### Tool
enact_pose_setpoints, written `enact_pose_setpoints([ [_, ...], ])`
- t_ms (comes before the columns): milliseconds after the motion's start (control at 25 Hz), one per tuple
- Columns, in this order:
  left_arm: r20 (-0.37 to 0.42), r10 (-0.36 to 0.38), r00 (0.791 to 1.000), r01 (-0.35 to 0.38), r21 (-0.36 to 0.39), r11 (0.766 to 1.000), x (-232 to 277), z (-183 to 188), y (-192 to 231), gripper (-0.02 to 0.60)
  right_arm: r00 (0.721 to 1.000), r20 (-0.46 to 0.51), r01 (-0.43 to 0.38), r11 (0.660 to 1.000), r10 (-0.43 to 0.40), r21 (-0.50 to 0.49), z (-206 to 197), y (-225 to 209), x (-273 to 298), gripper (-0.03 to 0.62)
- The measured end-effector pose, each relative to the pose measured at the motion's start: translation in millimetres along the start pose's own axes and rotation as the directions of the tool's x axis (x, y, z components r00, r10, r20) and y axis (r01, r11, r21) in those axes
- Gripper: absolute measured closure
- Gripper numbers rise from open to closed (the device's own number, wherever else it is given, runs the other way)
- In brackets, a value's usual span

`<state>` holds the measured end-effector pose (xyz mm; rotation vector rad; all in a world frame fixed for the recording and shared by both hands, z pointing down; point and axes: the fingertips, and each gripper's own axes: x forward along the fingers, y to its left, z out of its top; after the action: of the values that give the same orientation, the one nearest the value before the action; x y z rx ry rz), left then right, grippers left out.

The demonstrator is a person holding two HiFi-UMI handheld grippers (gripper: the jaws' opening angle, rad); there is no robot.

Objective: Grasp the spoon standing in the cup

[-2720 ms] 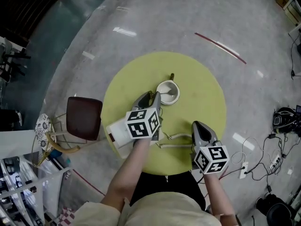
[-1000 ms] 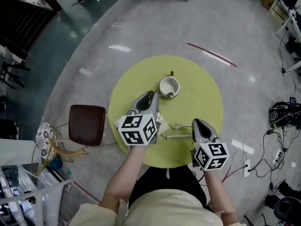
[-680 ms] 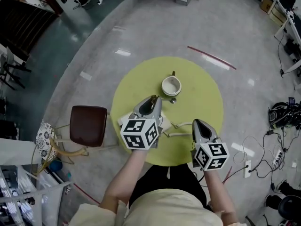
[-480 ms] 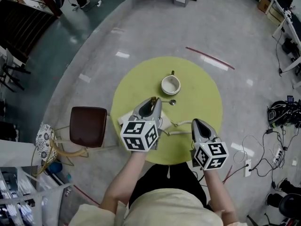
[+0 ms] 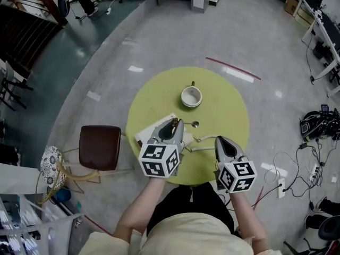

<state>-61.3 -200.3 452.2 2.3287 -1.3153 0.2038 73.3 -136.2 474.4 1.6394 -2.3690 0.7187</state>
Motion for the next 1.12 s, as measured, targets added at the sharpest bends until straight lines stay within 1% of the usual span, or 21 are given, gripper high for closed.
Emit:
enact_pose_setpoints([
  [440, -0.035, -0.054, 0.998, 0.054, 0.025, 0.998, -21, -26, -22, 0.525, 1.0, 0.019, 0.014, 1.0, -0.014, -0.006, -7, 12, -17, 0.594],
  [1120, -0.066, -0.079, 0.995, 0.083, 0.05, 0.995, -44, -47, -35, 0.525, 0.998, 0.042, 0.047, 0.999, -0.047, -0.004, -15, 23, -38, 0.594],
])
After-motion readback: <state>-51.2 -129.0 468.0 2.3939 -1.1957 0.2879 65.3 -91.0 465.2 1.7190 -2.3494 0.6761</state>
